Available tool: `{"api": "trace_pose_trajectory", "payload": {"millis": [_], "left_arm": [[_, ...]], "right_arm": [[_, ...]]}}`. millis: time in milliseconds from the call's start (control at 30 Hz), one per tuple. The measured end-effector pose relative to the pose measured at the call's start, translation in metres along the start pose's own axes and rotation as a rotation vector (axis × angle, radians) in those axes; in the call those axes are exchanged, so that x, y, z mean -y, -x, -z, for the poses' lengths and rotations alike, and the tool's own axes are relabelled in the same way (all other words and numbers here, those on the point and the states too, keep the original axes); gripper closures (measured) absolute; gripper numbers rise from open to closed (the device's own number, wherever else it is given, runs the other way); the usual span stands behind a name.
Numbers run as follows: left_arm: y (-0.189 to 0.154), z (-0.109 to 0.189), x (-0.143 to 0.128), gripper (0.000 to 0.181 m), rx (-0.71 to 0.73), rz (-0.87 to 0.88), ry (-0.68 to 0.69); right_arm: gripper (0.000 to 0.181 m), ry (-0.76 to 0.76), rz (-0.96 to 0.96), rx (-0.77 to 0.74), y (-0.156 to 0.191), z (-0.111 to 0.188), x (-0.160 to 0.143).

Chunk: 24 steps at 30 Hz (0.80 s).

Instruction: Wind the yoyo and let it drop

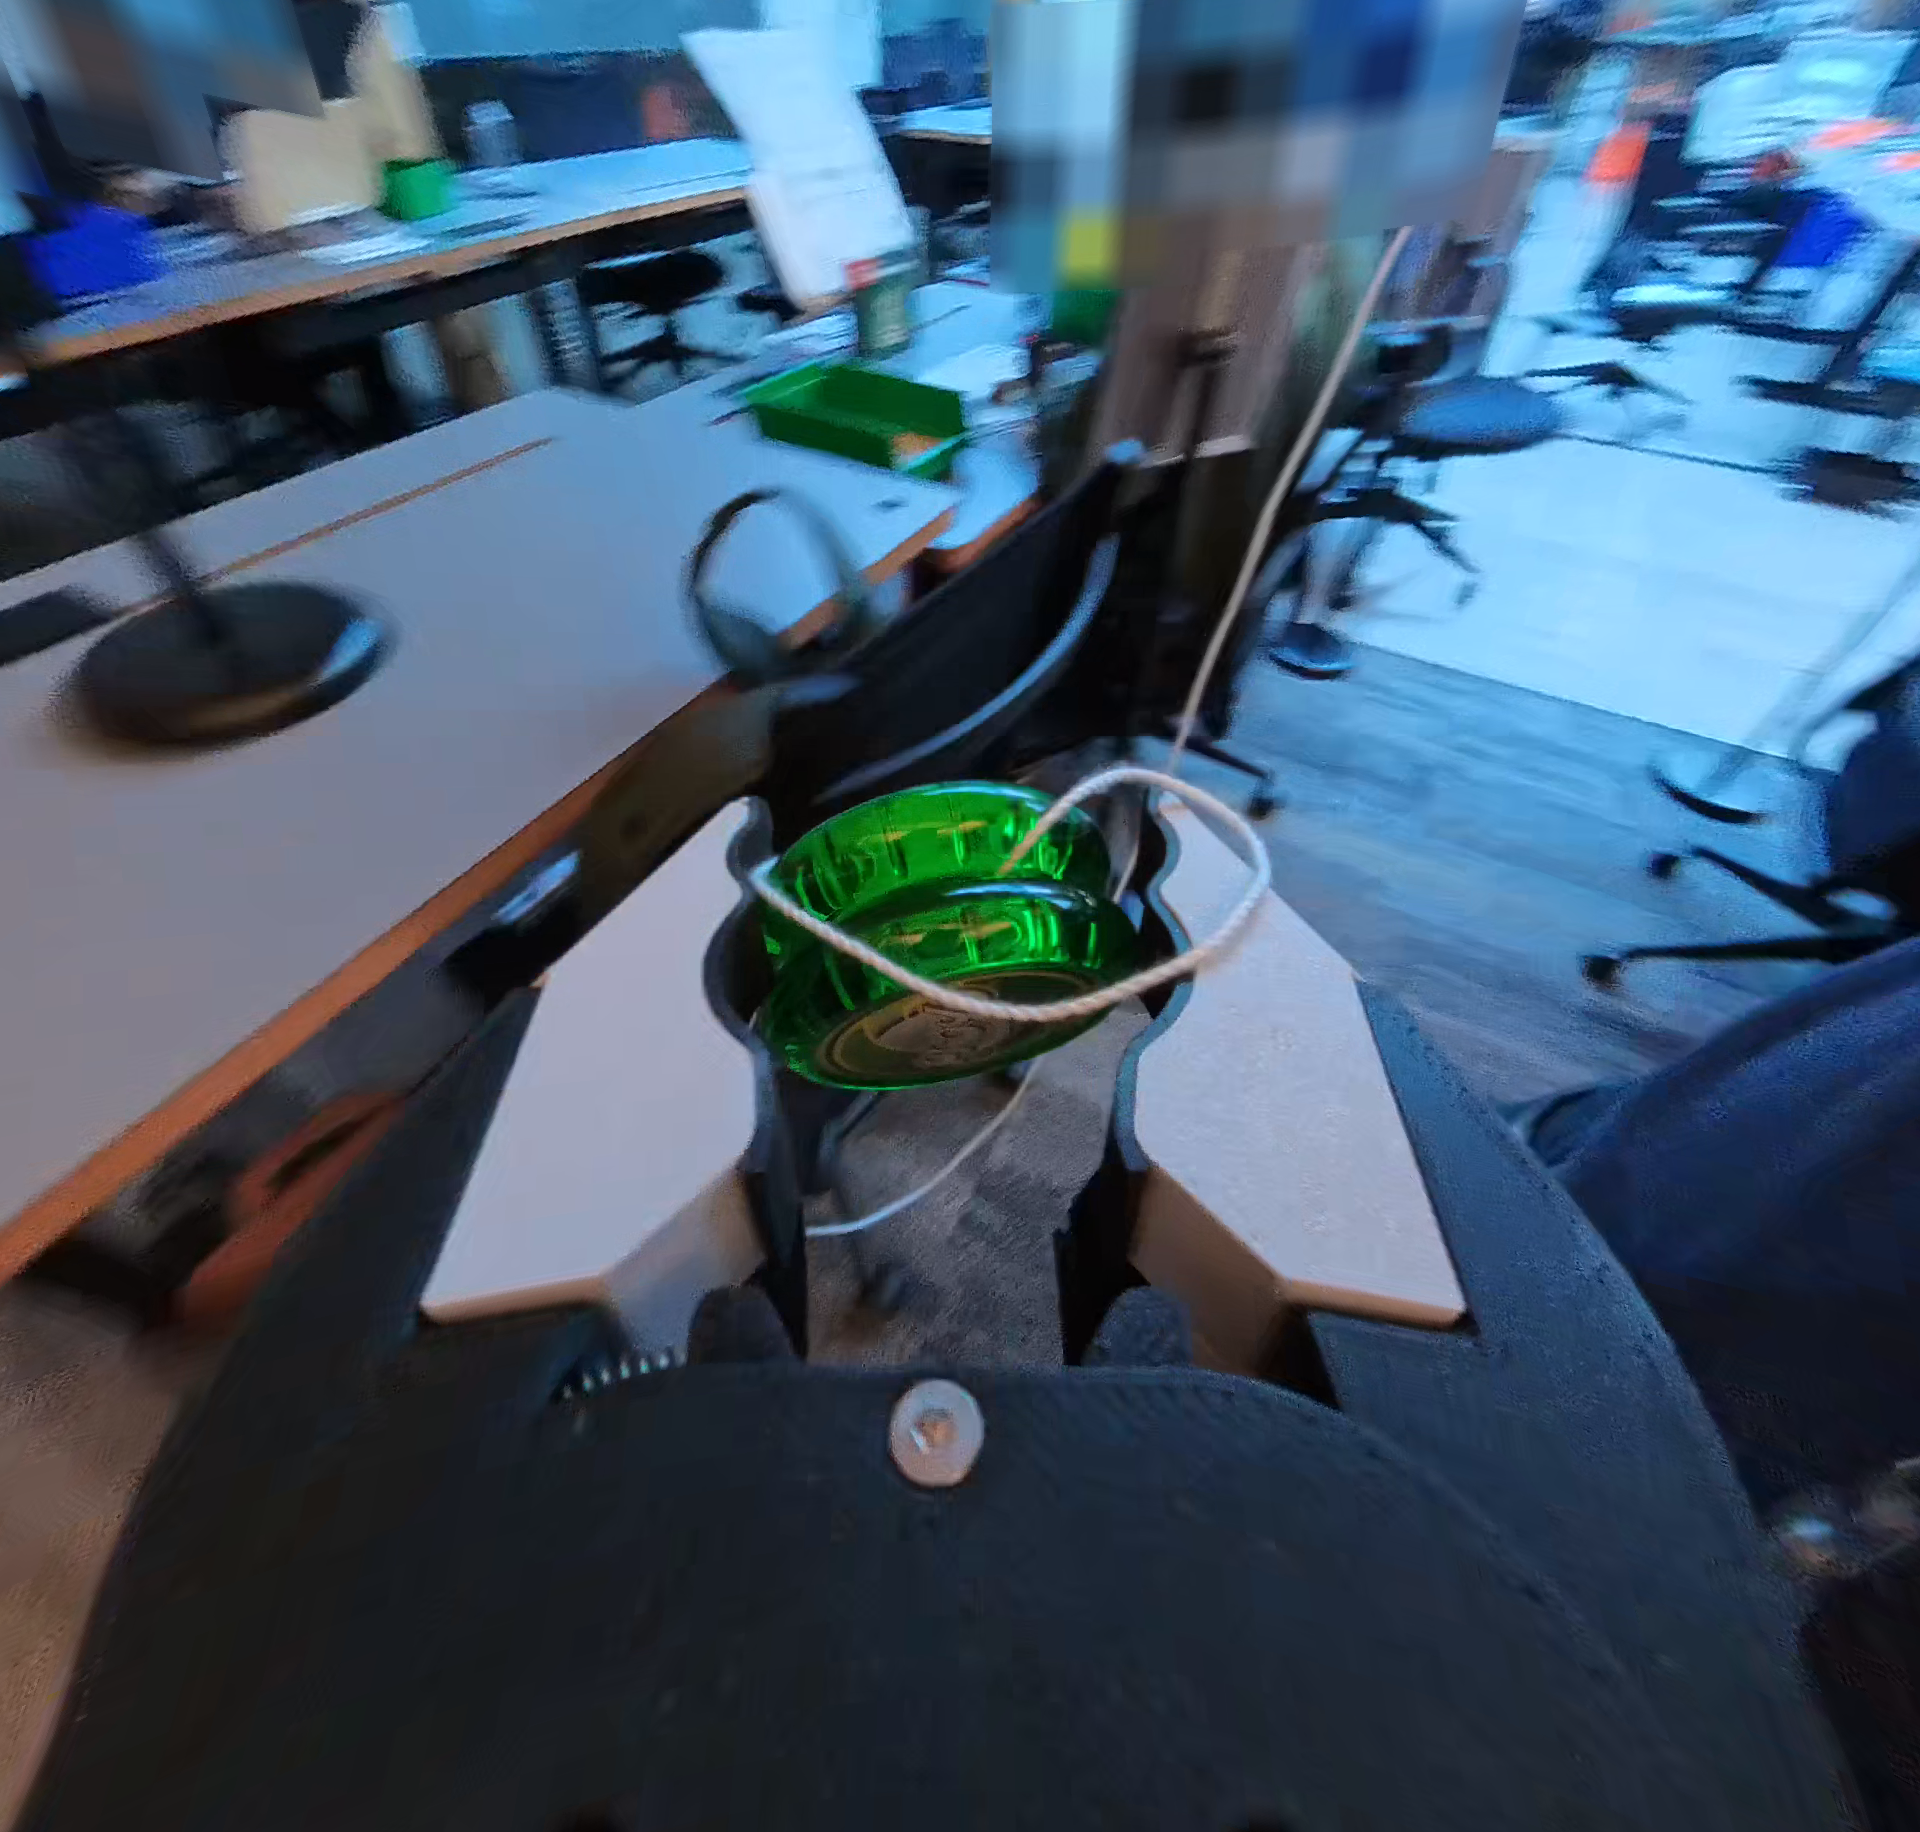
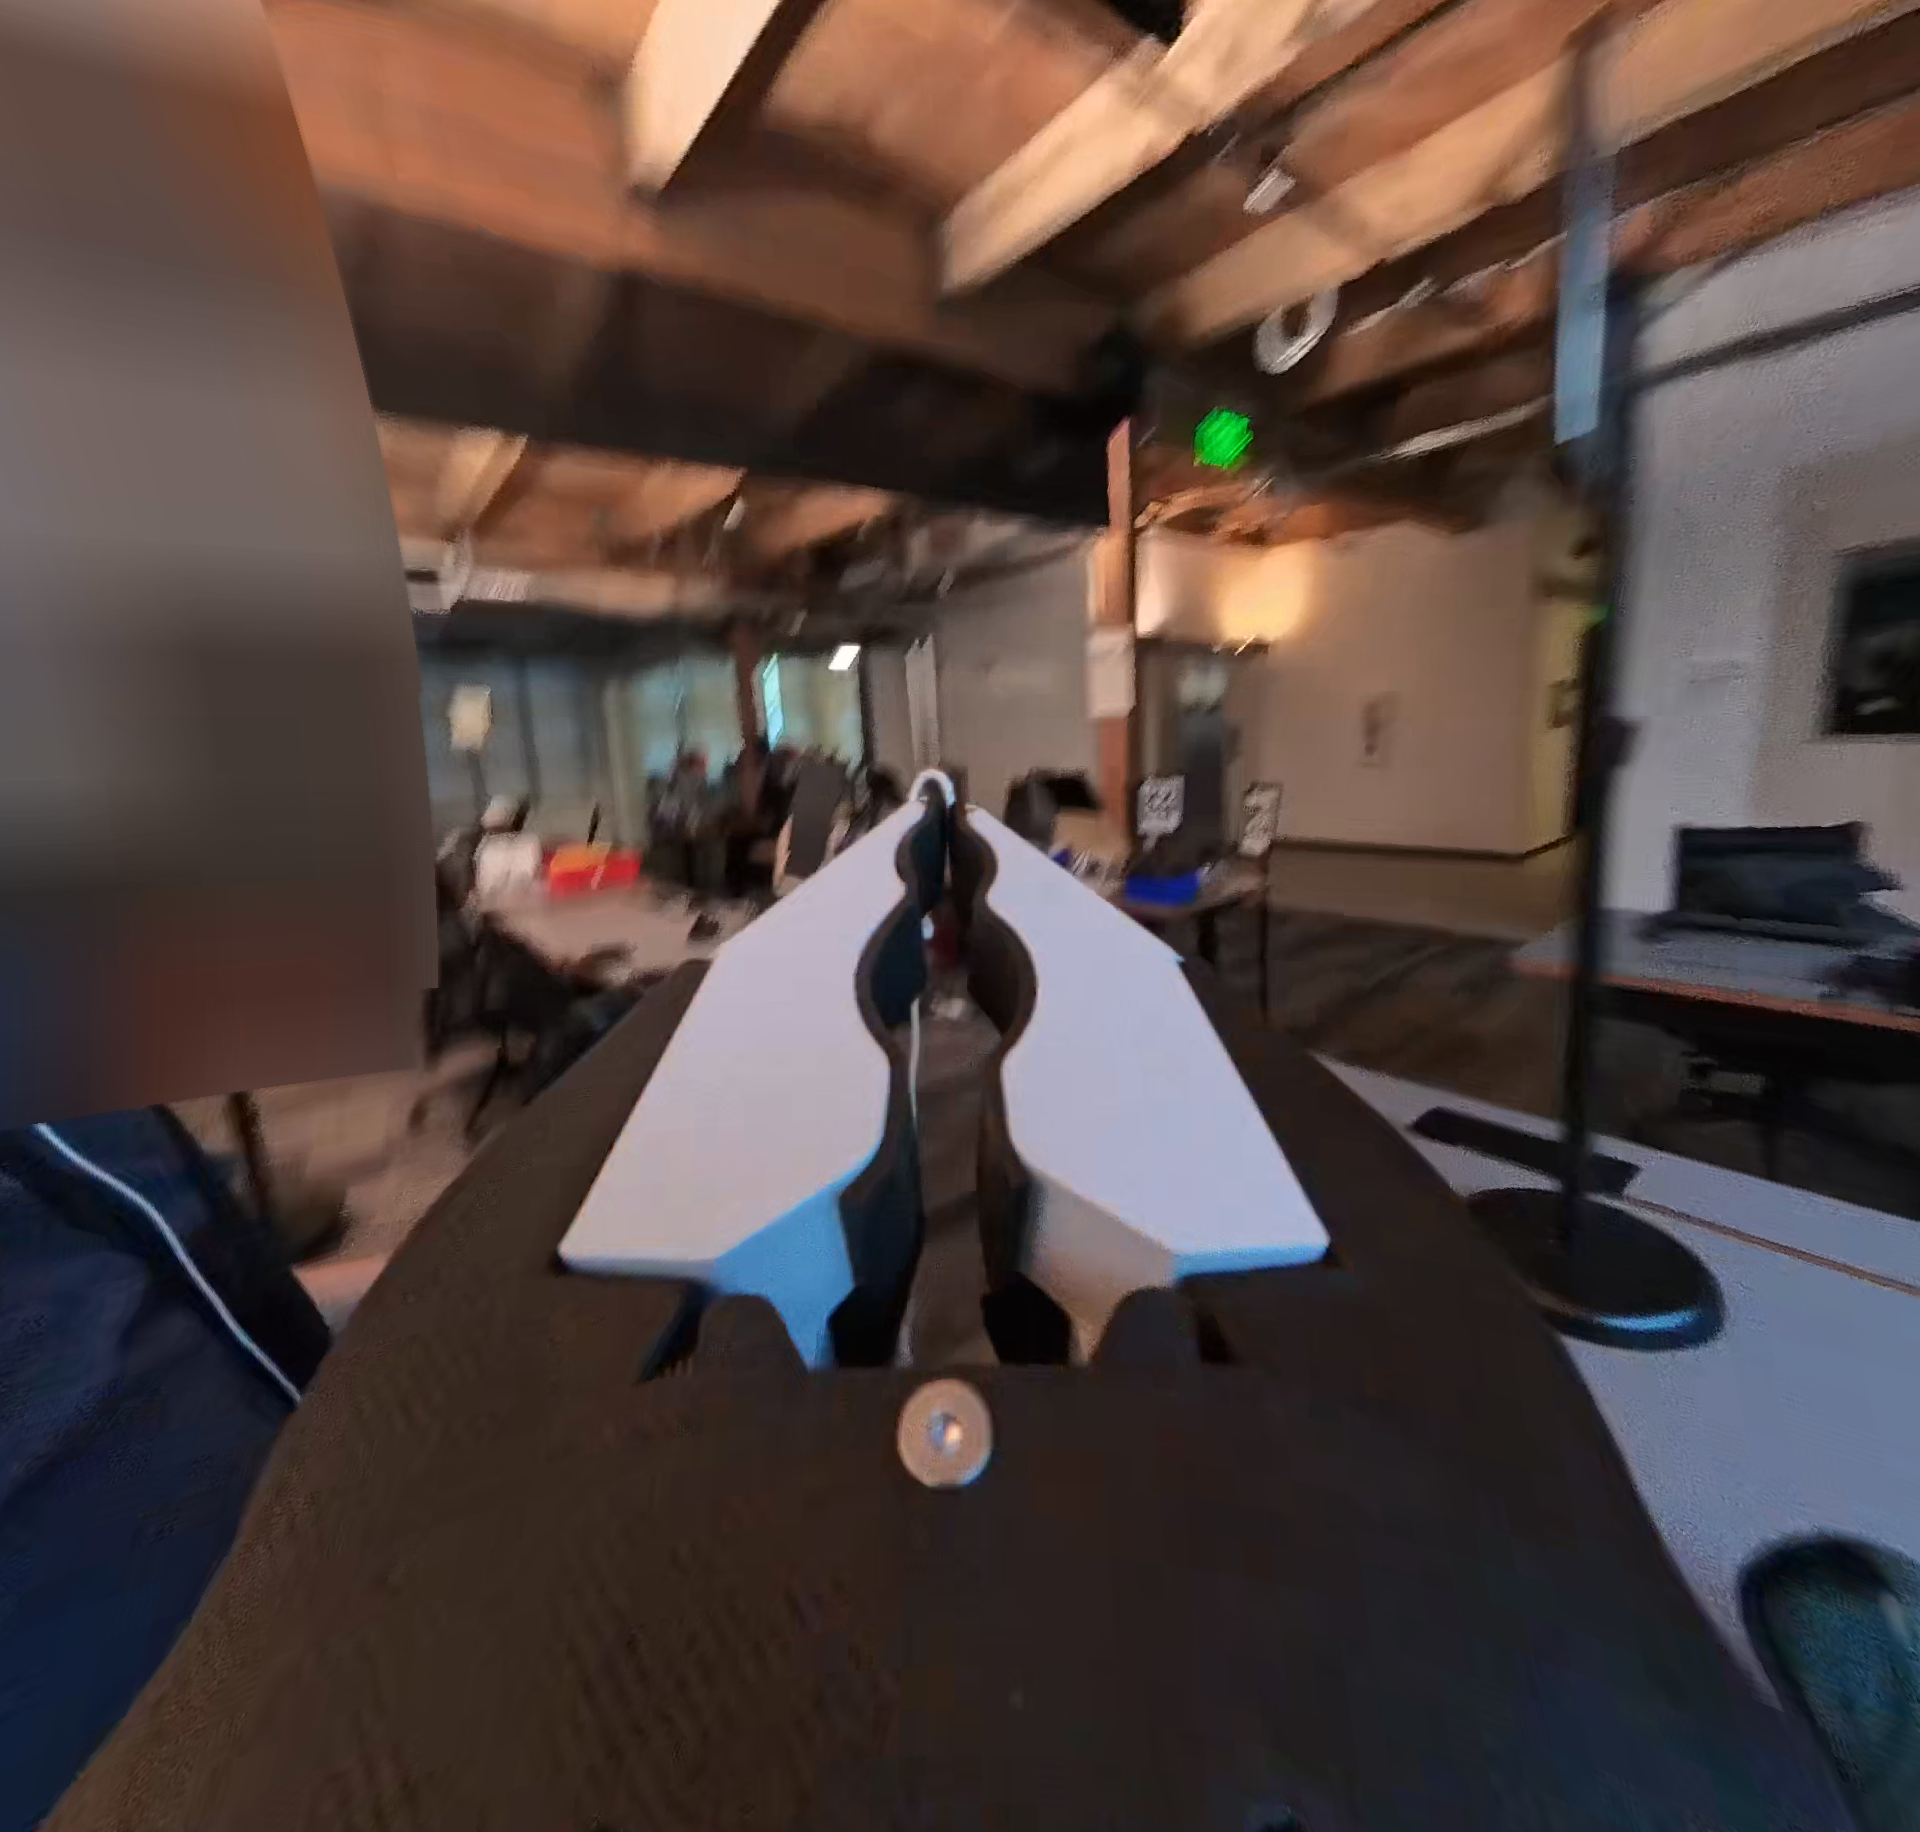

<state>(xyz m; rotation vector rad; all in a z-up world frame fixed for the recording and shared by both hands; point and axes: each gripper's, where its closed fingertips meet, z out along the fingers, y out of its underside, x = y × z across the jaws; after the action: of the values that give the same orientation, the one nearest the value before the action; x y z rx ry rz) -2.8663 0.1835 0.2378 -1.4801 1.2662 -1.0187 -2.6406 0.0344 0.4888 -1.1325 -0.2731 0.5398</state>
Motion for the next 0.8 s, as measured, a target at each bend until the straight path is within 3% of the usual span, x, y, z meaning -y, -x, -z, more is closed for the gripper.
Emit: {"api": "trace_pose_trajectory", "payload": {"millis": [67, 200, 300, 433, 633, 800], "left_arm": [[-0.041, -0.057, 0.039, 0.111, -0.157, -0.056, -0.008], [-0.141, -0.180, 0.100, 0.112, -0.443, -0.180, -0.024], [-0.230, -0.269, 0.139, 0.112, -0.699, -0.157, -0.073], [-0.343, -0.377, 0.182, 0.112, -0.959, -0.116, -0.102], [-0.489, -0.496, 0.213, 0.111, -1.270, -0.166, -0.030], [-0.577, -0.579, 0.220, 0.112, -1.437, -0.196, -0.022]], "right_arm": [[0.181, -0.072, -0.024, -0.149, -0.030, 0.072, 0.016], [0.181, -0.002, 0.095, -0.378, -0.061, 0.187, 0.044], [0.181, 0.103, 0.231, -0.565, -0.083, 0.269, 0.064], [0.181, 0.138, 0.272, -0.727, -0.110, 0.361, 0.104], [0.181, 0.190, 0.282, -0.973, -0.162, 0.483, 0.133], [0.181, 0.277, 0.315, -1.204, -0.209, 0.579, 0.146]]}}
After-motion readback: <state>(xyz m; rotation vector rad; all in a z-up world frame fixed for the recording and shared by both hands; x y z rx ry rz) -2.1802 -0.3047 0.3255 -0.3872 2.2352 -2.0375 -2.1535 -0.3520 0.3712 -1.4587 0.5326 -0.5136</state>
